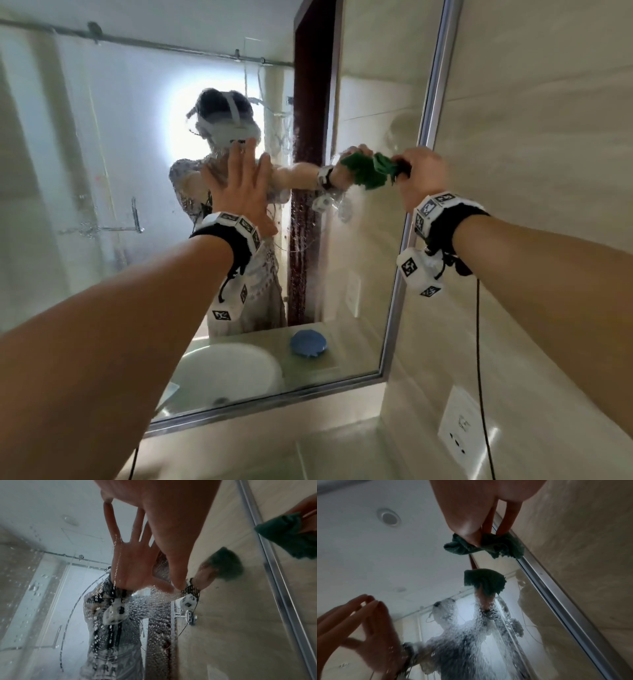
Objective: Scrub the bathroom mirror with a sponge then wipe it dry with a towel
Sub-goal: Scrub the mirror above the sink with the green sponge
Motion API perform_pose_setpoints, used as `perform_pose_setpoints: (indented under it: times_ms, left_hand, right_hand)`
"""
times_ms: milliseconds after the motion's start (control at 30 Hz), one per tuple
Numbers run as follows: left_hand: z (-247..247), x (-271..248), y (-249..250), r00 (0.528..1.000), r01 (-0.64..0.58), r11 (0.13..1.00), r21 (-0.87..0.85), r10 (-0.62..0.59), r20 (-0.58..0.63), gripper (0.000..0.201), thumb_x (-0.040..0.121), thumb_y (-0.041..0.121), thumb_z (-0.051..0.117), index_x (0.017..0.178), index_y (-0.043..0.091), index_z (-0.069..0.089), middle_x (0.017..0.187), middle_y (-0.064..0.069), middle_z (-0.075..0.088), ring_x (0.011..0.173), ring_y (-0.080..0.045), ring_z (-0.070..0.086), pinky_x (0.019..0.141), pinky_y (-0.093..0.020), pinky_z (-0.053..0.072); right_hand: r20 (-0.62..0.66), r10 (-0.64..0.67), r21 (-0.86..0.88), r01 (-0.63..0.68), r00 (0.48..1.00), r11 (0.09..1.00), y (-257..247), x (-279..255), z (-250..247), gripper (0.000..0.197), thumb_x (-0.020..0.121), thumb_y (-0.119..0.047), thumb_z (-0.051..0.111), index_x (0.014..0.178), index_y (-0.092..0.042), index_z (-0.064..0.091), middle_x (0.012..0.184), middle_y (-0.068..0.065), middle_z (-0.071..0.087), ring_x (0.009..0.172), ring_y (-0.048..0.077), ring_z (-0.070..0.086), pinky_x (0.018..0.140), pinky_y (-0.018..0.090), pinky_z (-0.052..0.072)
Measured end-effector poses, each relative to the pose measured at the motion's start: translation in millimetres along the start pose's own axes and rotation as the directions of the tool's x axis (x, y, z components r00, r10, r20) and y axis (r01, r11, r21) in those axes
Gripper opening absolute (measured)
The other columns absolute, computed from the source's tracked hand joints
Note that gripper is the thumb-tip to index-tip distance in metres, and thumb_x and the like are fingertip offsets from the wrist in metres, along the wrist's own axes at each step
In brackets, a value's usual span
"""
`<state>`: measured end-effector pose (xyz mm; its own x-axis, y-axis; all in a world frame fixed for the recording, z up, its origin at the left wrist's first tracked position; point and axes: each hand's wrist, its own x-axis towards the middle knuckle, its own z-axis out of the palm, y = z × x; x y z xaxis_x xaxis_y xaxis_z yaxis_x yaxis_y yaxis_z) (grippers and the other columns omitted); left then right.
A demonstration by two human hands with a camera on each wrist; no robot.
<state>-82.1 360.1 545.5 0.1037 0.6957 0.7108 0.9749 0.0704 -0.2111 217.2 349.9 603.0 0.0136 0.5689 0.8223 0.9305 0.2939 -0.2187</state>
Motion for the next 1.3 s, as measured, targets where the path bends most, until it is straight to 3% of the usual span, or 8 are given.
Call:
perform_pose_setpoints:
  times_ms: [200,400,567,667,800,1000,1167,1300]
  left_hand:
    - [11,1,3,1.000,0.015,0.994,0.111,-0.014,-0.009,0.159,0.043,0.090,0.065,0.155,0.011,-0.015,0.159,-0.022,-0.023,0.148,-0.044,-0.011,0.105,-0.078,0.017]
    - [15,7,6,0.998,0.056,0.990,0.133,-0.059,0.019,0.165,0.038,0.094,0.062,0.153,0.009,-0.020,0.159,-0.022,-0.022,0.148,-0.043,-0.011,0.104,-0.079,0.015]
    - [8,5,10,0.996,0.061,0.994,0.090,-0.067,0.066,0.165,0.040,0.087,0.071,0.153,0.011,-0.023,0.158,-0.019,-0.028,0.147,-0.042,-0.019,0.104,-0.080,0.013]
    - [5,5,11,0.992,0.081,0.993,0.088,-0.089,0.091,0.164,0.042,0.086,0.071,0.152,0.013,-0.025,0.157,-0.017,-0.031,0.147,-0.040,-0.021,0.104,-0.079,0.012]
    - [4,5,14,0.989,0.094,0.989,0.113,-0.105,0.105,0.166,0.039,0.090,0.068,0.150,0.014,-0.029,0.156,-0.016,-0.035,0.145,-0.040,-0.025,0.105,-0.079,0.009]
    - [5,6,17,0.986,0.116,0.984,0.133,-0.130,0.106,0.168,0.035,0.092,0.067,0.151,0.015,-0.027,0.156,-0.017,-0.033,0.146,-0.040,-0.024,0.105,-0.077,0.013]
    - [1,7,19,0.978,0.123,0.981,0.147,-0.145,0.147,0.168,0.038,0.091,0.067,0.148,0.013,-0.032,0.153,-0.018,-0.040,0.144,-0.041,-0.028,0.106,-0.078,0.009]
    - [0,7,19,0.977,0.125,0.981,0.149,-0.148,0.155,0.168,0.038,0.092,0.066,0.148,0.012,-0.033,0.152,-0.018,-0.040,0.144,-0.041,-0.028,0.106,-0.078,0.010]
  right_hand:
    - [-0.134,0.099,0.028,-0.096,0.986,0.995,18,33,15,0.032,0.092,-0.004,0.049,0.116,-0.017,0.066,0.121,0.011,0.060,0.107,0.033,0.059,0.088,0.038,0.049]
    - [-0.074,0.072,0.019,-0.070,0.995,0.997,29,54,42,0.045,0.081,0.002,0.050,0.121,-0.016,0.061,0.128,0.012,0.053,0.111,0.038,0.051,0.093,0.039,0.047]
    - [-0.029,0.053,0.036,-0.052,0.998,0.998,47,21,69,0.053,0.075,0.001,0.052,0.124,-0.017,0.058,0.126,0.011,0.051,0.112,0.038,0.045,0.090,0.043,0.047]
    - [-0.024,0.091,0.087,-0.088,0.996,0.992,54,-7,89,0.049,0.074,-0.005,0.052,0.120,-0.016,0.060,0.125,0.009,0.052,0.114,0.035,0.045,0.089,0.040,0.046]
    - [0.002,0.182,0.133,-0.181,0.983,0.975,56,-49,113,0.037,0.075,-0.010,0.054,0.111,-0.011,0.063,0.119,0.010,0.055,0.109,0.035,0.048,0.097,0.044,0.043]
    - [0.063,0.161,0.133,-0.168,0.985,0.977,54,-64,117,0.019,0.075,-0.008,0.058,0.093,-0.013,0.060,0.103,0.009,0.057,0.090,0.032,0.054,0.088,0.040,0.045]
    - [-0.087,0.217,0.305,-0.181,0.972,0.935,31,5,80,0.035,0.088,-0.022,0.053,0.122,-0.011,0.057,0.124,0.009,0.054,0.109,0.029,0.052,0.095,0.040,0.046]
    - [-0.183,0.130,0.385,-0.051,0.975,0.922,18,18,78,0.042,0.097,-0.025,0.043,0.135,-0.012,0.054,0.126,0.012,0.053,0.110,0.025,0.052,0.095,0.028,0.039]
